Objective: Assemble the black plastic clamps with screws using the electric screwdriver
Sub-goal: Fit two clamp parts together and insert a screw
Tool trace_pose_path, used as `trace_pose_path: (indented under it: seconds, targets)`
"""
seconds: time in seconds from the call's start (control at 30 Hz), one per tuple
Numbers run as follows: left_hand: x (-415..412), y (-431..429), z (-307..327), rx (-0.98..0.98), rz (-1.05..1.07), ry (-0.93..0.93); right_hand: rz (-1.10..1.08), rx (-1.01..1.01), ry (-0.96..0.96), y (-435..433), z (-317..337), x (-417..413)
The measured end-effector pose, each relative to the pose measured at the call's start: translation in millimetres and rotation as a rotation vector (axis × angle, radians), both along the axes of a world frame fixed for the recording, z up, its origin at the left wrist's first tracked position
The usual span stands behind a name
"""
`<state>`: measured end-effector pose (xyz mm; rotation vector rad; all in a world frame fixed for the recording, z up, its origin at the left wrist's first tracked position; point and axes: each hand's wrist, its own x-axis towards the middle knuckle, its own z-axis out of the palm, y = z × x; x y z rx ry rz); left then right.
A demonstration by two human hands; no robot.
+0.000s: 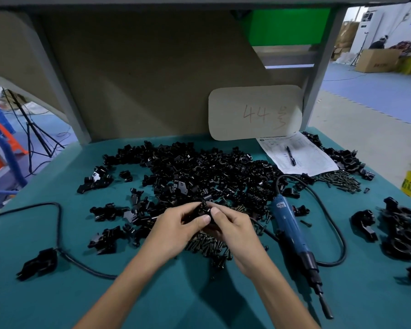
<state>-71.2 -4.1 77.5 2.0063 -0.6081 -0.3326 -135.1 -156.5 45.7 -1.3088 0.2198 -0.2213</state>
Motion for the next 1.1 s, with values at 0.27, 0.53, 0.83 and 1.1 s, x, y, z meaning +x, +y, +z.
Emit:
trace_pose_path:
  seconds: [0.27,0.53,0.83,1.1]
  targets:
    - [-9,2,3,0.163,-0.018,-0.230,0.019,0.157,-0.020,-5,12,-6]
    - [-13,4,19,0.063,-0.058,-0.285,0.110,0.316,-0.083,-12,31,-19]
    - [-29,7,45,-0.009,-0.074,-0.409,0.163,0.305,-0.166,-10,60,-32]
    - [-34,9,60,-0.007,-0.108,-0.462,0.172,0.292,-0.243,-8,78,-38]
